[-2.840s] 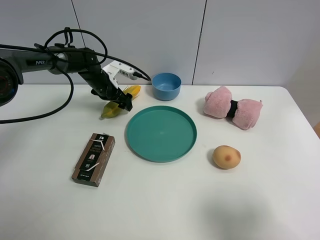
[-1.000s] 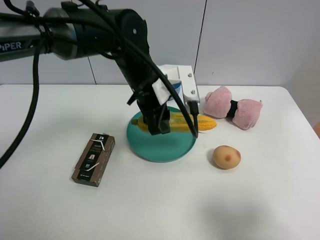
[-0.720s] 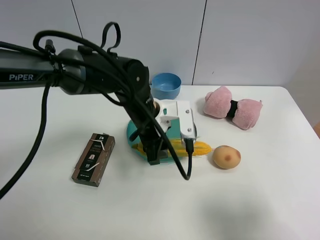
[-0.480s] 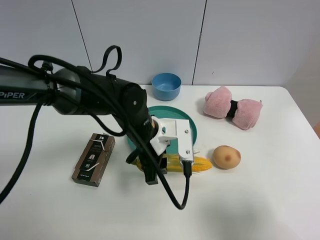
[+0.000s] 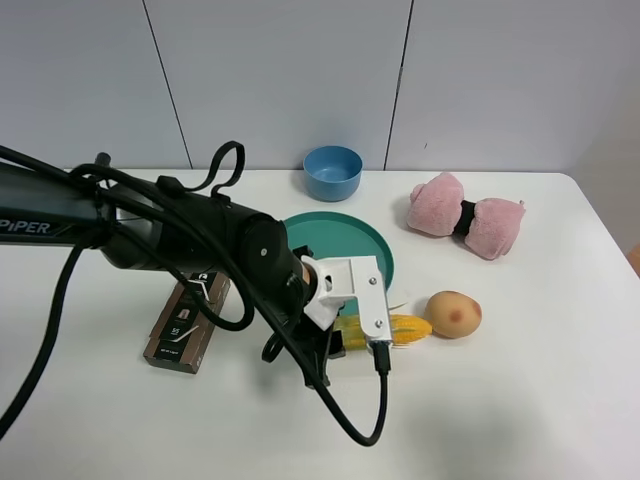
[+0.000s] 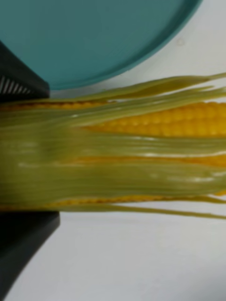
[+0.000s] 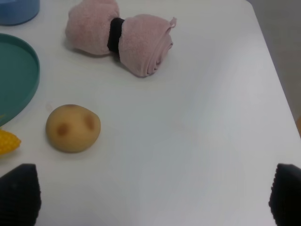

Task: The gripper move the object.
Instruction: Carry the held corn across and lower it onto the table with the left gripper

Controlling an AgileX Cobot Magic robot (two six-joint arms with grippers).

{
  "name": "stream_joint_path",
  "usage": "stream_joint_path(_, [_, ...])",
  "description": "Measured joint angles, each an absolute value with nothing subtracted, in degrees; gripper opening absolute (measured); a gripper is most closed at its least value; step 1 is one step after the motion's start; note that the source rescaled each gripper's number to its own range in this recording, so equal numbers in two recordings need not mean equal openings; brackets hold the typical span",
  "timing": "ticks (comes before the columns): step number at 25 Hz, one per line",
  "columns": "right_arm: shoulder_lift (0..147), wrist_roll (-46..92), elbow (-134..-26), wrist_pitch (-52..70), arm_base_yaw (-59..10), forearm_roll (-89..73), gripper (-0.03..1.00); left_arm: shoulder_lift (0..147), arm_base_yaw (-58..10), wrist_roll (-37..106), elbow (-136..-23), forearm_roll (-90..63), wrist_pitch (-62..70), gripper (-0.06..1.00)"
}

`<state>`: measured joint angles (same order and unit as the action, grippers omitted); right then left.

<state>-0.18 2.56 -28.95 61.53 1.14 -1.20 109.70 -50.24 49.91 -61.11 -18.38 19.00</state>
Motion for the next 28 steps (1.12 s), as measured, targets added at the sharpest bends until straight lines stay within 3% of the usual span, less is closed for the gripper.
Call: stream_joint_path(28, [-0.18, 2.56, -28.95, 61.53, 1.14, -1.2, 1.0, 111.76, -50.94, 49.75, -60.16, -18.5, 22.37, 0.01])
